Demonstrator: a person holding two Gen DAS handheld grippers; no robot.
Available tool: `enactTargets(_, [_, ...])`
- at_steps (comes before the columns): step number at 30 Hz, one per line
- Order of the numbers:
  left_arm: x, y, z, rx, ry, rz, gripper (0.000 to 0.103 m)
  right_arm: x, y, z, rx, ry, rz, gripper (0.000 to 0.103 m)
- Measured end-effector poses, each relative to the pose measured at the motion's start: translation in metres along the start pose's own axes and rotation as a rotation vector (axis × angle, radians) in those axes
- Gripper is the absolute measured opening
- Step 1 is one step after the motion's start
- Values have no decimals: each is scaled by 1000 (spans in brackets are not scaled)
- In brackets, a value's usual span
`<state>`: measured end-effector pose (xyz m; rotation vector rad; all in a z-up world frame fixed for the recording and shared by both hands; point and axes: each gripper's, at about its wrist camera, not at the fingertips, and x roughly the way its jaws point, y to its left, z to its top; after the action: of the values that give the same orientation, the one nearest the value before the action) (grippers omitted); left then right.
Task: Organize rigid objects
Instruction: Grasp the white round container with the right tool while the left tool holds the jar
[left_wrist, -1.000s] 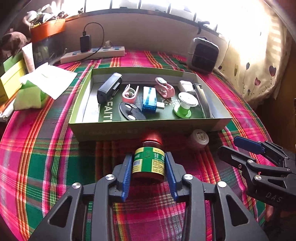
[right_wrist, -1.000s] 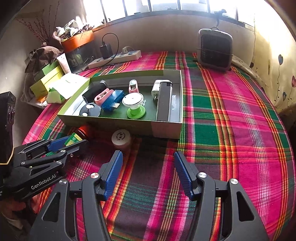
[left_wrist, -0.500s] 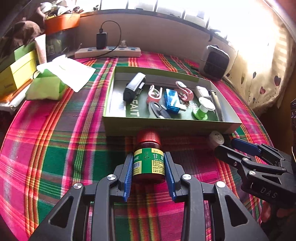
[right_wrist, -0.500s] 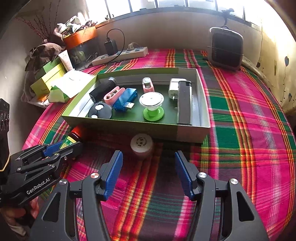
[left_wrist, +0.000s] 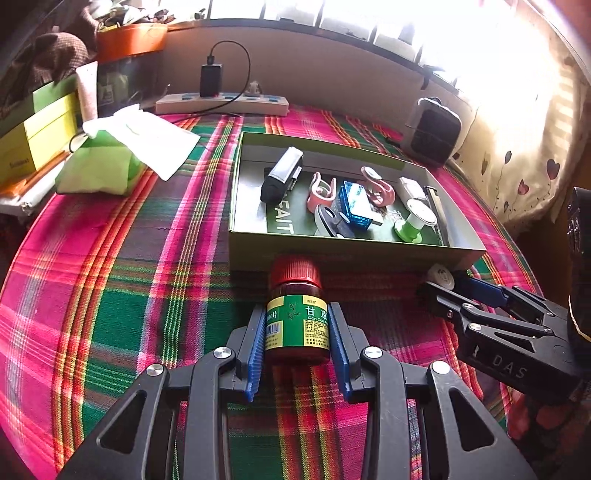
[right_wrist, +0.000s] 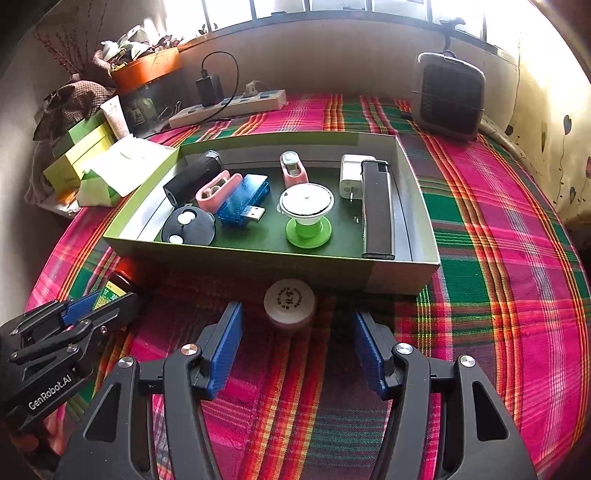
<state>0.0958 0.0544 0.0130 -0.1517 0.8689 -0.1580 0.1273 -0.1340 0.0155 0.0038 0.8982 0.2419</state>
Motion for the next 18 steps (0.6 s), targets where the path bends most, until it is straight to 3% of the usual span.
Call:
enactTargets(4, [0, 0, 0, -3, 0, -3, 31, 2, 3, 1, 0, -5, -19, 58])
enactTargets(18, [0, 1, -1, -4, -1, -5, 31, 1, 0, 1, 0, -16, -81, 30])
